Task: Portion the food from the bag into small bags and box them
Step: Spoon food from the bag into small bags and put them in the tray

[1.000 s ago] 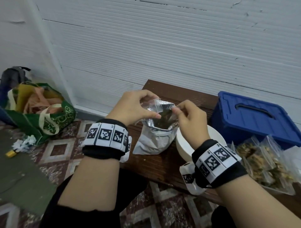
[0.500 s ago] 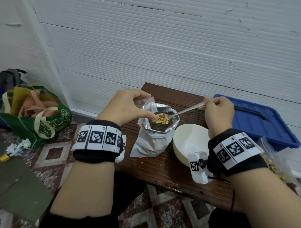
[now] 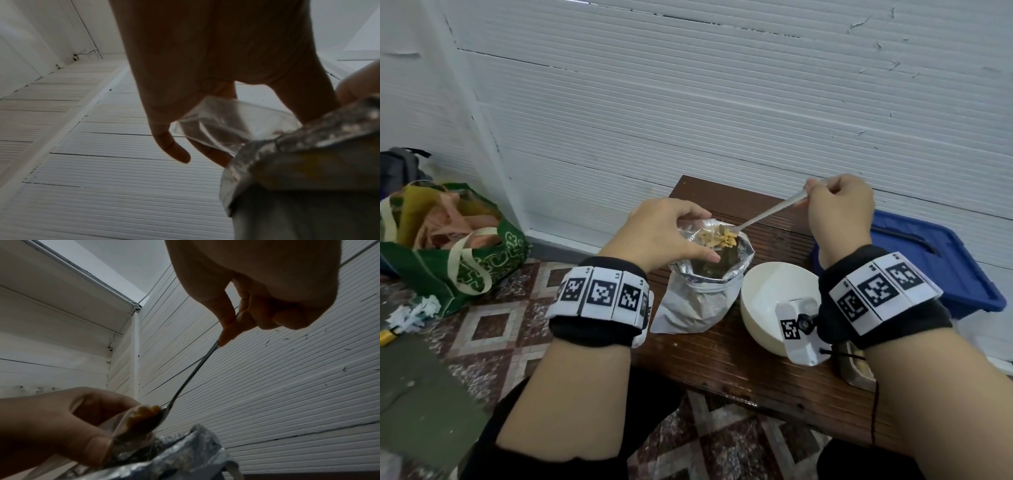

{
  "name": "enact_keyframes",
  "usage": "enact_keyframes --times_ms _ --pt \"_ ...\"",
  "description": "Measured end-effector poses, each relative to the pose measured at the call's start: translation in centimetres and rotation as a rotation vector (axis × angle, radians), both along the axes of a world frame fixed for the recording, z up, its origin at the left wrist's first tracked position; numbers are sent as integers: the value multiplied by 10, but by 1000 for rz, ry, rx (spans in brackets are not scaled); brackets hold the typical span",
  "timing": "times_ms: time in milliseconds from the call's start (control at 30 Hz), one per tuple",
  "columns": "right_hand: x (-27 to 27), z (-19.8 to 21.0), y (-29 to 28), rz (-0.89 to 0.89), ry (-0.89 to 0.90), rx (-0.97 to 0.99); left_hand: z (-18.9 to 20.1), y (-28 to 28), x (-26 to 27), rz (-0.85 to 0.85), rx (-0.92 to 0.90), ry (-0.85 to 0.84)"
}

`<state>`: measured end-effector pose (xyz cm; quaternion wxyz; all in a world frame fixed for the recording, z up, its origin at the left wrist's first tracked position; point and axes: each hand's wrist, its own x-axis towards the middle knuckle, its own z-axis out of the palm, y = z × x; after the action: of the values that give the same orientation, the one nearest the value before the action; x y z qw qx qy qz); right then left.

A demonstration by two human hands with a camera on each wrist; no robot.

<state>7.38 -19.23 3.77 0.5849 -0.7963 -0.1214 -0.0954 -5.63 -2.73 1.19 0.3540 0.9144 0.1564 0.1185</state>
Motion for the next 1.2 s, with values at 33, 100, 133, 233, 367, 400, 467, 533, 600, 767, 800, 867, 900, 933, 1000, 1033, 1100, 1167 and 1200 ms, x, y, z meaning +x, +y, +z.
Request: enact_keyframes --times_ms 33,100,133,233,367,400,467,533,600,767,800,867,900,933,1000,1033,1100,1167,1200 --pt "-2 1 3 10 -8 -5 -1 0 1 2 1 -3" --pt "-5 2 9 31 -19 -5 -2 -1 2 9 -5 -14" --pt "-8 3 11 46 -27 1 -2 -2 3 11 -16 -26" --pt "-16 6 19 146 -84 73 -3 -6 4 15 -76 -95" --pt "-25 12 17 277 -261 202 -1 -6 4 64 -150 -194" --pt "-26 14 15 283 -312 234 -1 -5 3 80 -169 -203" --pt "-26 17 10 270 -390 312 0 -1 1 105 -210 -210" --pt "-26 20 4 229 -435 387 1 3 -3 112 -248 -218" --pt "-23 21 -1 160 -450 428 1 8 -6 110 -261 -225" --pt "-23 1 -6 109 -425 213 -2 11 -8 41 -290 -160" --pt "-27 -7 -6 147 -426 115 -3 11 -7 29 -287 -149" --pt "-35 -25 -2 263 -485 -89 -3 10 -6 16 -286 -138" --pt "-38 -34 0 314 -552 -202 -4 10 -6 12 -284 -137" --pt "-41 -43 2 353 -628 -324 -3 10 -6 8 -279 -135" --pt "-44 -59 5 402 -746 -533 -3 10 -6 0 -267 -128" --pt "-44 -65 6 421 -765 -587 -4 10 -6 -2 -266 -125" --pt "-44 -71 7 430 -735 -606 -5 10 -6 -3 -272 -123" --pt "-42 -73 7 425 -622 -540 -5 10 -6 -2 -269 -118" --pt "-40 -73 8 425 -547 -495 -5 10 -6 -1 -269 -115"
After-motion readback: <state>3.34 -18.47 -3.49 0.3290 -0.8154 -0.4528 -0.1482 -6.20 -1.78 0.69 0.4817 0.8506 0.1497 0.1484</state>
